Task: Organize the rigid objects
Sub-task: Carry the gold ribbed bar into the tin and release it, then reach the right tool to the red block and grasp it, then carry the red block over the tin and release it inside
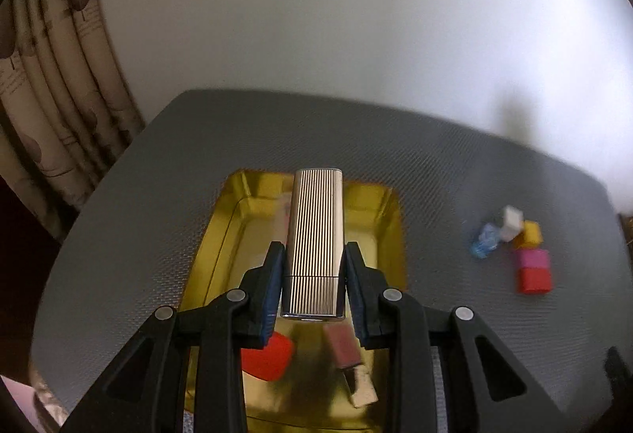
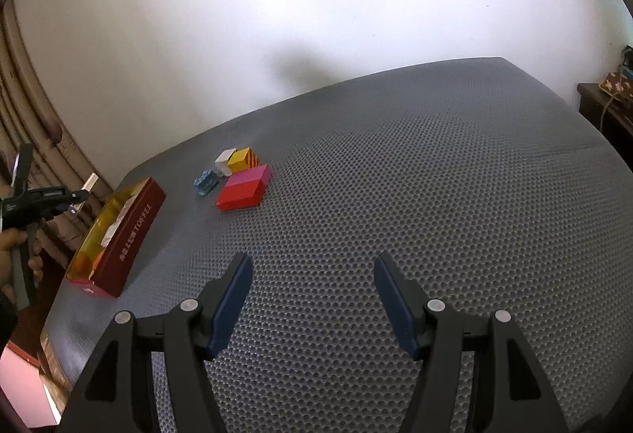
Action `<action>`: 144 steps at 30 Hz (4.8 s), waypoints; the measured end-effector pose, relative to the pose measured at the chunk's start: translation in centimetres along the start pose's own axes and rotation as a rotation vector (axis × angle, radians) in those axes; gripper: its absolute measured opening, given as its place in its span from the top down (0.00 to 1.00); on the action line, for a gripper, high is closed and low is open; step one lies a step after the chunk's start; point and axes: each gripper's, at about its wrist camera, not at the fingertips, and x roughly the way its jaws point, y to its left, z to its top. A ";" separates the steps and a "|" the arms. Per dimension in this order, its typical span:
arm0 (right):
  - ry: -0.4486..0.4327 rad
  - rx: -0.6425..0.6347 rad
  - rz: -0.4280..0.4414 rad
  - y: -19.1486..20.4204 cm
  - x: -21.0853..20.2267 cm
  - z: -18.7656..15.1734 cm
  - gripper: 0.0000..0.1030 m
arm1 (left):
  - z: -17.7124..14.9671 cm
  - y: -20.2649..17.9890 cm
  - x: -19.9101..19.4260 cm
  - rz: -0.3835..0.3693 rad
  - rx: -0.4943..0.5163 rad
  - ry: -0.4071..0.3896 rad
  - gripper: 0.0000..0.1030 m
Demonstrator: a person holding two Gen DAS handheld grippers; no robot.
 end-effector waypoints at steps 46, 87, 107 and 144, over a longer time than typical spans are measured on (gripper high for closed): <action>0.031 -0.021 -0.037 0.0 1.5 -0.5 0.36 | -1.6 -2.7 1.4 0.016 -0.019 -0.050 0.01; 0.176 -0.257 -0.285 13.0 16.4 6.2 0.40 | -14.5 -3.2 -8.8 -0.309 -0.035 -0.229 0.01; -0.103 -0.457 -0.201 27.4 5.5 12.5 0.40 | -13.9 -0.3 -10.1 -0.051 -0.079 -0.310 0.01; 0.096 -0.634 0.043 37.4 7.8 6.7 0.40 | -11.1 11.8 -9.7 0.267 -0.329 -0.334 0.01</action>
